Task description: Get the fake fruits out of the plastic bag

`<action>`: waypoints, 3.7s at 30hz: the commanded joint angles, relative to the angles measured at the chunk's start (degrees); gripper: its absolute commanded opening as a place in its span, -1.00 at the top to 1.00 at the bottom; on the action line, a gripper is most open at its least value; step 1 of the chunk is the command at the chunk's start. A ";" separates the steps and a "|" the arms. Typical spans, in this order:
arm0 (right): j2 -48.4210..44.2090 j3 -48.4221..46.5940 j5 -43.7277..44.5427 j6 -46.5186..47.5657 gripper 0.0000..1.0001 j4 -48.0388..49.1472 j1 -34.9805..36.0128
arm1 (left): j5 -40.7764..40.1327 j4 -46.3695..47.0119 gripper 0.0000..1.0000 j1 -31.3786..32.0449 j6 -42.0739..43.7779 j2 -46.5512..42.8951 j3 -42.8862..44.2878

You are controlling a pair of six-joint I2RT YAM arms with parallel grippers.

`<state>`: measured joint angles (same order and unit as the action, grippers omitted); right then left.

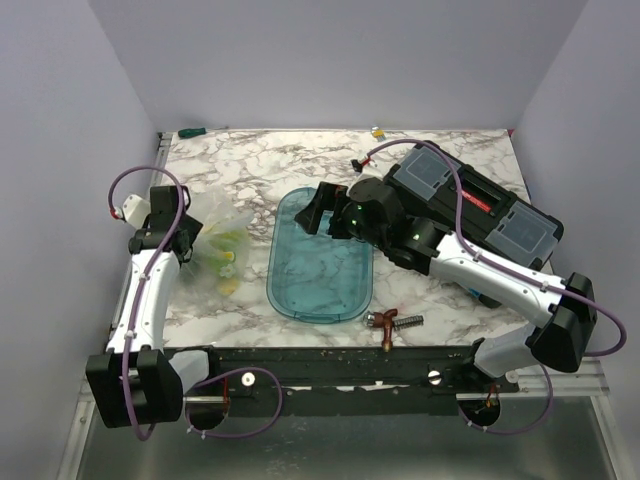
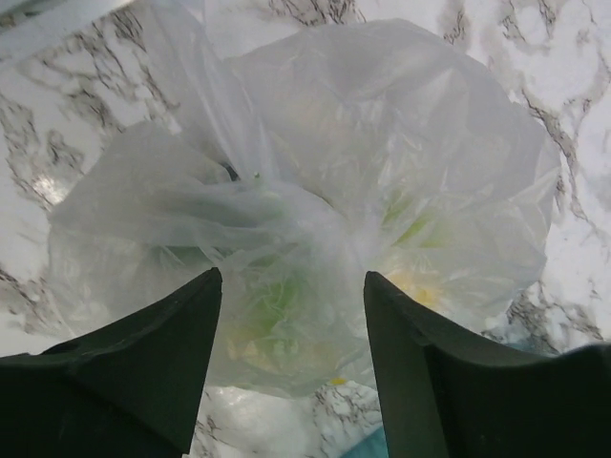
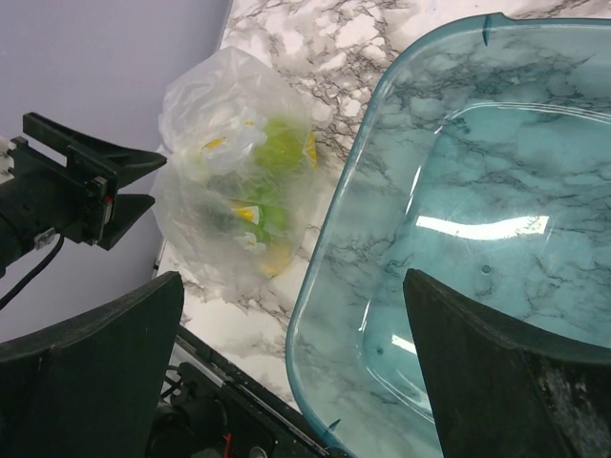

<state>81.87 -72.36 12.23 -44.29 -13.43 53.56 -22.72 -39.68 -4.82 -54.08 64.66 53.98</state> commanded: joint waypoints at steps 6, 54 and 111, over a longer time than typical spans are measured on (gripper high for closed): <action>4.21 -4.86 0.57 2.16 -1.00 -2.33 0.17 | 9.96 -1.36 -0.71 -3.46 -6.71 -1.05 -3.97; 26.98 -16.30 -6.58 6.73 -0.61 10.91 13.23 | 22.66 0.41 1.00 14.03 25.33 -34.11 -12.99; 14.55 3.97 10.42 -9.74 0.99 17.02 4.81 | 11.93 -1.54 1.00 22.75 23.07 -40.71 -13.02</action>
<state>100.38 -73.30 22.41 -52.90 1.39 61.69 -6.22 -41.21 17.78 -30.37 25.56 40.36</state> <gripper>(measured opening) 0.013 0.004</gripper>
